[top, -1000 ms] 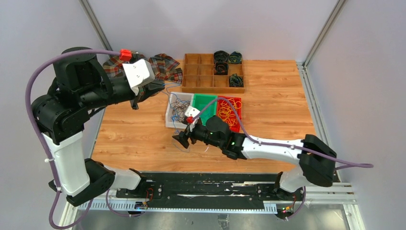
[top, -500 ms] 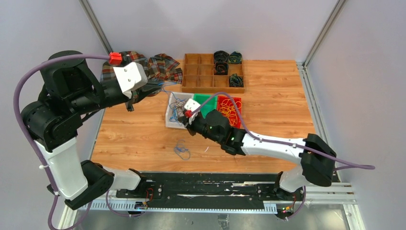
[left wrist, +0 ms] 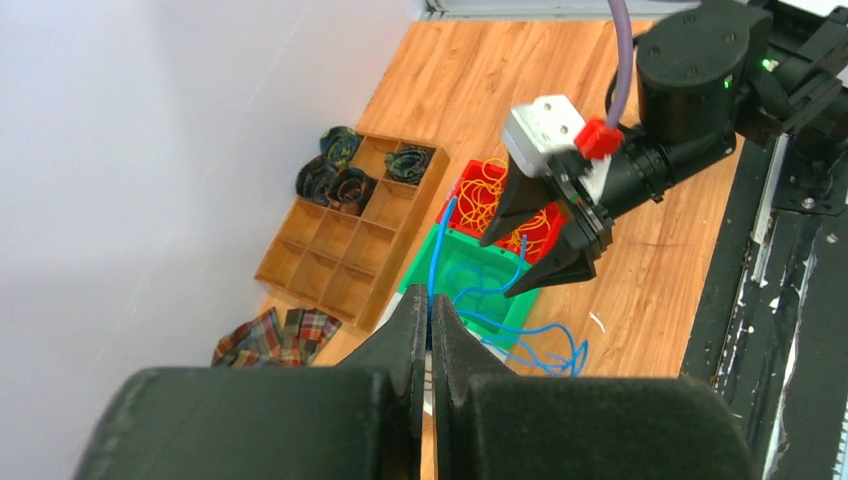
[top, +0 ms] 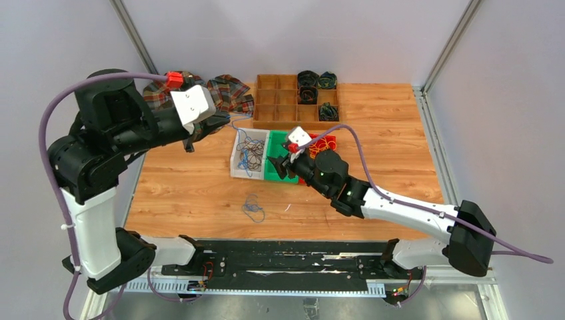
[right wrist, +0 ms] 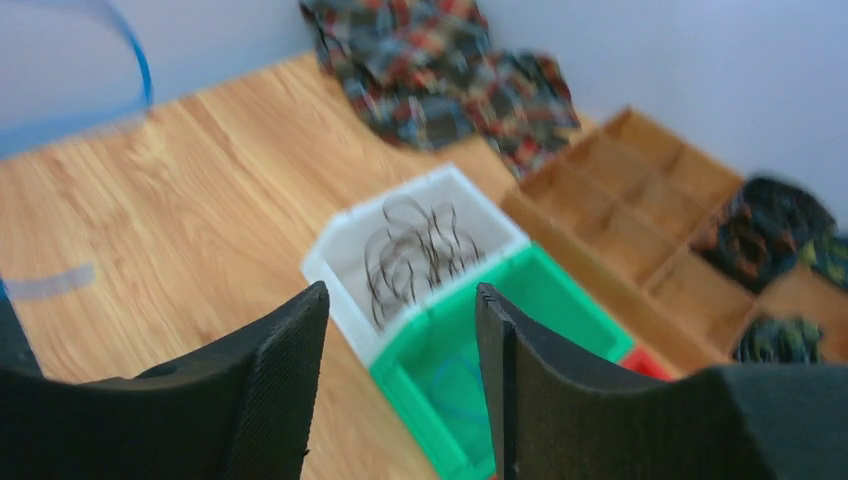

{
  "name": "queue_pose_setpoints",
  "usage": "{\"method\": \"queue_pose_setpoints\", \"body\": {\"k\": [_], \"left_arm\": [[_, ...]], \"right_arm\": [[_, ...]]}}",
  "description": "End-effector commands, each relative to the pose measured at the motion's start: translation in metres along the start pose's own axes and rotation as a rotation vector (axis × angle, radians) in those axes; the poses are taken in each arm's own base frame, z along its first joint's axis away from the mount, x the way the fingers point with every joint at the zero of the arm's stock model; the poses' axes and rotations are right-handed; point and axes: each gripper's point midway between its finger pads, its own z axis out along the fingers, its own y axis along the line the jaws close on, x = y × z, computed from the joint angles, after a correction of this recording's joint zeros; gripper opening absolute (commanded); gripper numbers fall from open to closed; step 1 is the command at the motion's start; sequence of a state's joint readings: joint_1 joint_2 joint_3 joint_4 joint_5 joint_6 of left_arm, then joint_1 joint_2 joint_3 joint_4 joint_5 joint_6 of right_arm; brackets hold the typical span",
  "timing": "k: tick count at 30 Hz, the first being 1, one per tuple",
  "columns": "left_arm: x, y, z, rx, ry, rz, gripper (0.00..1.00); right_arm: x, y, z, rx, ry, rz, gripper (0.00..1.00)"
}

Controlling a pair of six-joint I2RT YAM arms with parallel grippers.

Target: Untangle the cables

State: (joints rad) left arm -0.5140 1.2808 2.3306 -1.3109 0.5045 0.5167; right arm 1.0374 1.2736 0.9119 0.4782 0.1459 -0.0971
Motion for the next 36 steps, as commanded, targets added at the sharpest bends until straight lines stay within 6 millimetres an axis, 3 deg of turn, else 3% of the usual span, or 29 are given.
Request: {"method": "queue_pose_setpoints", "body": {"k": [1, 7, 11, 14, 21, 25, 29, 36], "left_arm": [[-0.002, 0.008, 0.018, 0.007, -0.017, 0.003, 0.0], [0.01, 0.017, 0.047, 0.021, 0.001, -0.056, 0.0], [0.029, 0.025, 0.08, 0.031, 0.021, -0.098, 0.0], [0.048, 0.034, 0.11, 0.042, 0.056, -0.13, 0.0], [0.104, 0.053, 0.181, 0.072, 0.176, -0.17, 0.0], [0.14, 0.066, 0.211, 0.05, 0.256, -0.156, 0.0], [0.16, 0.077, 0.231, 0.033, 0.298, -0.137, 0.0], [0.193, 0.077, 0.248, 0.029, 0.349, -0.125, 0.0]], "right_arm": [[0.02, -0.029, -0.023, 0.153, 0.006, 0.045, 0.58], [0.019, -0.045, -0.043, 0.213, 0.008, 0.015, 0.59], [0.028, -0.061, -0.058, 0.294, 0.028, 0.0, 0.59], [0.038, -0.08, -0.073, 0.394, 0.048, 0.028, 0.59], [0.052, -0.098, -0.1, 0.492, 0.087, 0.012, 0.6], [0.056, -0.105, -0.108, 0.529, 0.1, 0.001, 0.61], [0.056, -0.112, -0.106, 0.537, 0.136, 0.015, 0.61], [0.05, -0.122, -0.107, 0.554, 0.119, 0.032, 0.62]]}}
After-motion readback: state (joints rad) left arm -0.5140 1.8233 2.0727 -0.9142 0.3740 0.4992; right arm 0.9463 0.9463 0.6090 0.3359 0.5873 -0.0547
